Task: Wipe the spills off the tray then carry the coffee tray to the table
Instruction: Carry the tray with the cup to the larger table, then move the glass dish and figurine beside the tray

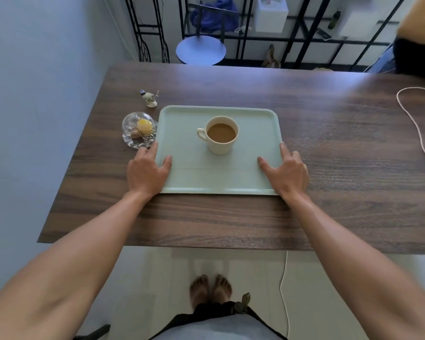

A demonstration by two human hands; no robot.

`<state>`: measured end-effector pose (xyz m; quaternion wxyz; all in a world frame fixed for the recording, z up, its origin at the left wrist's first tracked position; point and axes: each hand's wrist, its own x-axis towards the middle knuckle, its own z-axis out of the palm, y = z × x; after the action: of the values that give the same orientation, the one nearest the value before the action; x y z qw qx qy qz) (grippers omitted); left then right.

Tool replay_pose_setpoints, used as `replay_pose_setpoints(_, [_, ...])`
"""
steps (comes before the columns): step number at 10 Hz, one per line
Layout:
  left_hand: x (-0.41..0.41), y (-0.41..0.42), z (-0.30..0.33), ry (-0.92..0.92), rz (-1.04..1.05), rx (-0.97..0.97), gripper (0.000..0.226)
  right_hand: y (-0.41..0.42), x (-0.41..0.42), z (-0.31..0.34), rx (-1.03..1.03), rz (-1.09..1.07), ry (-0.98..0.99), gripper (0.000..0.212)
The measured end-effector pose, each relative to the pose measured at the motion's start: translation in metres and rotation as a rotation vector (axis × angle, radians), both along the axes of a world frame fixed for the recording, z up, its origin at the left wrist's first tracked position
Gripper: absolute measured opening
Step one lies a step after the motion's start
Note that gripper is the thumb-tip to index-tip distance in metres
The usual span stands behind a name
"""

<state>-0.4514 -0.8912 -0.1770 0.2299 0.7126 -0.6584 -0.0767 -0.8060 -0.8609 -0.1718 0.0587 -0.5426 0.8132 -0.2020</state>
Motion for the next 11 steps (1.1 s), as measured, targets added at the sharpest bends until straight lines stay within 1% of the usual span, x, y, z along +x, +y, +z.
replay_pose_setpoints(3, [0.0,-0.005,-0.001,-0.016,0.009,0.02,0.063,-0.001,0.001,0.001,-0.003,-0.004,0.027,0.085])
replay_pose_setpoints(6, [-0.001,-0.006,0.001,-0.034,0.007,0.026,0.063,-0.002,-0.001,0.001,-0.003,0.006,0.018,0.085])
replay_pose_setpoints(9, [-0.002,-0.005,0.003,-0.009,0.009,0.054,0.063,-0.002,-0.001,0.005,0.025,0.025,-0.011,0.084])
replay_pose_setpoints(10, [-0.002,-0.002,0.007,0.05,0.022,0.037,0.057,0.001,0.0,0.007,0.007,0.037,-0.031,0.083])
replay_pose_setpoints(11, [-0.001,0.003,0.012,0.115,0.068,-0.039,0.047,0.003,0.001,0.013,-0.114,0.002,-0.041,0.081])
